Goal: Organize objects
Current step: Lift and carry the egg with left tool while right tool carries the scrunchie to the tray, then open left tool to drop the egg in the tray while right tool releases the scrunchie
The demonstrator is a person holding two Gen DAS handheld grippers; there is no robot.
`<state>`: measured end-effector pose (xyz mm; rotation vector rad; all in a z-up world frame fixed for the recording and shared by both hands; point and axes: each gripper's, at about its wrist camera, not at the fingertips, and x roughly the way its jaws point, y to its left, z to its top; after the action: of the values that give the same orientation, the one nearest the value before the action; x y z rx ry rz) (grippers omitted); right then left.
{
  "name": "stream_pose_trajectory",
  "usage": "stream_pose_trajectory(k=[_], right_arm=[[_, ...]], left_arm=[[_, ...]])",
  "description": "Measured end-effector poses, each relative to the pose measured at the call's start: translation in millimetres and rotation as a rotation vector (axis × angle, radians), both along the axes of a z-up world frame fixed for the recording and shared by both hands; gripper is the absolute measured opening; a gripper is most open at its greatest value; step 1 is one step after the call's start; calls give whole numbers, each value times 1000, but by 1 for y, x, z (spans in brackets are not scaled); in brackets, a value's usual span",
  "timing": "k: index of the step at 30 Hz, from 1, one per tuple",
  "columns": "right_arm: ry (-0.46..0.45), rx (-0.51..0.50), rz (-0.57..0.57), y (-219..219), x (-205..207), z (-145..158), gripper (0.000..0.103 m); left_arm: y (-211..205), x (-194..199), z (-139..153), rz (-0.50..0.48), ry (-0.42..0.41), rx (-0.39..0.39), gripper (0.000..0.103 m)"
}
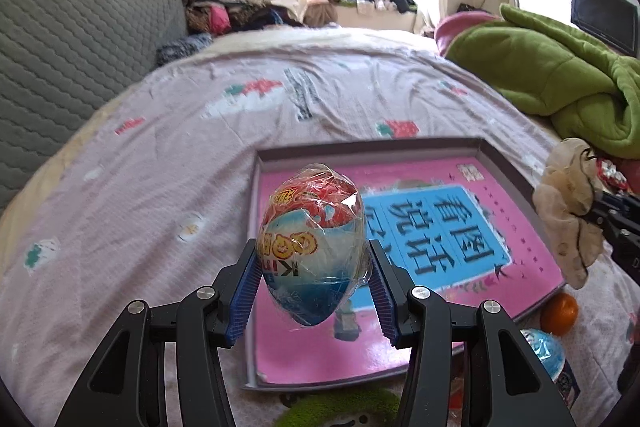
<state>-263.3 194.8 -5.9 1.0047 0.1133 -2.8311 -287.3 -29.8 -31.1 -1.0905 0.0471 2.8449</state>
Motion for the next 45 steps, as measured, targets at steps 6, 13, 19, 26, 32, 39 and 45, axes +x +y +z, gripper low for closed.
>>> stream_pose_trajectory(k=[6,13,19,26,32,39,45], right_arm=[[-83,1,-15,5,-14,-23,17],[-141,33,-22,2,-23,-40,17],[-163,40,-51,5,-27,-44,27],[-167,20,-69,10,-28,-39,41],[-157,15,-69,9,-26,-32,48],[-126,5,-73,12,-23,-19,50],[-99,-3,-76,15,-20,-8,52]], left_arm=[[2,-8,-17,-15,-63,17,53],[1,-15,-28,-18,-102,27,53],[-2,-18,-34,-10,-121,23,53],[-3,-19,-35,-5,-129,25,54],[-1,-17,-31,-5,-125,22,58],[-1,-15,-25,-19,-141,59,63],[1,-11,-19,-21,-137,67,63]])
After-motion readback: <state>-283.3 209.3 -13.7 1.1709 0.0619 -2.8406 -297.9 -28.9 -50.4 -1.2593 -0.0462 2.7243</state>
